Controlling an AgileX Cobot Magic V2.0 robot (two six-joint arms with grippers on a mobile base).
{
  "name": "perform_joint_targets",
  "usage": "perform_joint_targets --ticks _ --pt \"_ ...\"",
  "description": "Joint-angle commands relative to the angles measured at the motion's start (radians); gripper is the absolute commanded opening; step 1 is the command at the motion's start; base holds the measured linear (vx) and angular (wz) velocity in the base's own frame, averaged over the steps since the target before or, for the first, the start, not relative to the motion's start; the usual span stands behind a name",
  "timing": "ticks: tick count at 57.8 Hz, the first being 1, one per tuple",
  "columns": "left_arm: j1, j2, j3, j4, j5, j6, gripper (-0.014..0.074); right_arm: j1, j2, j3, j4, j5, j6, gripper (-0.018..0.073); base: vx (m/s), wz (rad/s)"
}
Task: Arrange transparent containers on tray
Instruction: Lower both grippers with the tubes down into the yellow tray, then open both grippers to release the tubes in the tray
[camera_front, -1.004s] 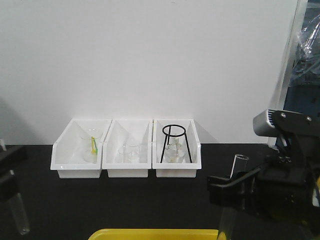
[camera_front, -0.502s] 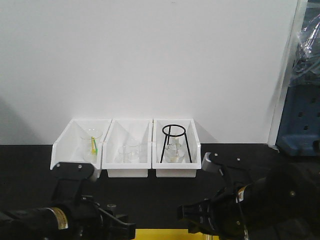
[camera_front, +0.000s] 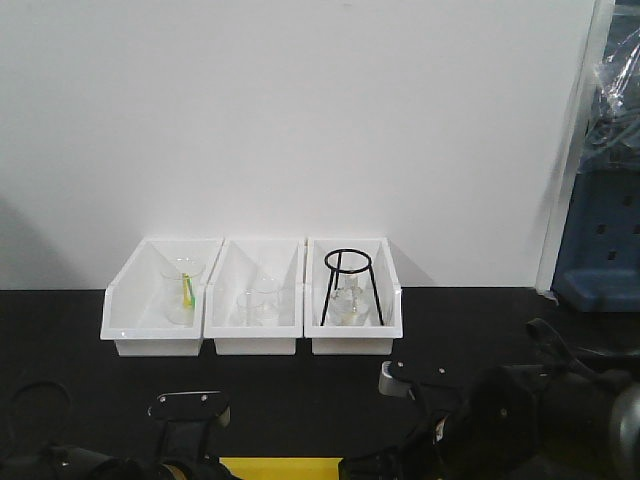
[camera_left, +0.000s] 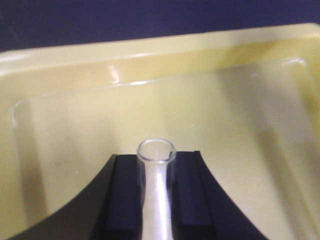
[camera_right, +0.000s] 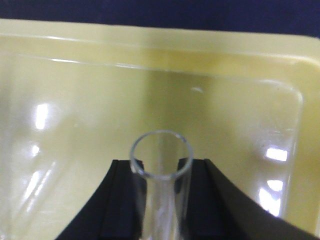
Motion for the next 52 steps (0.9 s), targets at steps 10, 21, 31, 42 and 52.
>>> perform_joint_targets --ticks 10,21,31,42,52 --pt "-0.006 0.019 -0.031 -0.010 -0.063 -0.004 0.0216 -0.005 0.008 -0.035 0.003 -0.045 -0.012 0.0261 0.00 0.00" --pt "-0.006 0.058 -0.031 -0.010 -0.063 -0.004 0.0322 -0.005 0.027 -0.034 0.001 -0.061 -0.012 0.0354 0.00 0.00" --pt "-0.006 0.065 -0.031 -0.010 -0.076 -0.003 0.0420 -0.005 0.032 -0.034 -0.029 -0.062 -0.012 0.0442 0.00 0.00" --pt "-0.006 0.062 -0.031 -0.010 -0.082 -0.003 0.0484 -0.005 0.027 -0.034 -0.045 -0.050 -0.004 0.0519 0.00 0.00" --pt "-0.006 0.005 -0.031 -0.010 -0.069 -0.003 0.0493 -0.005 -0.025 -0.034 -0.063 -0.044 -0.008 0.0522 0.00 0.00"
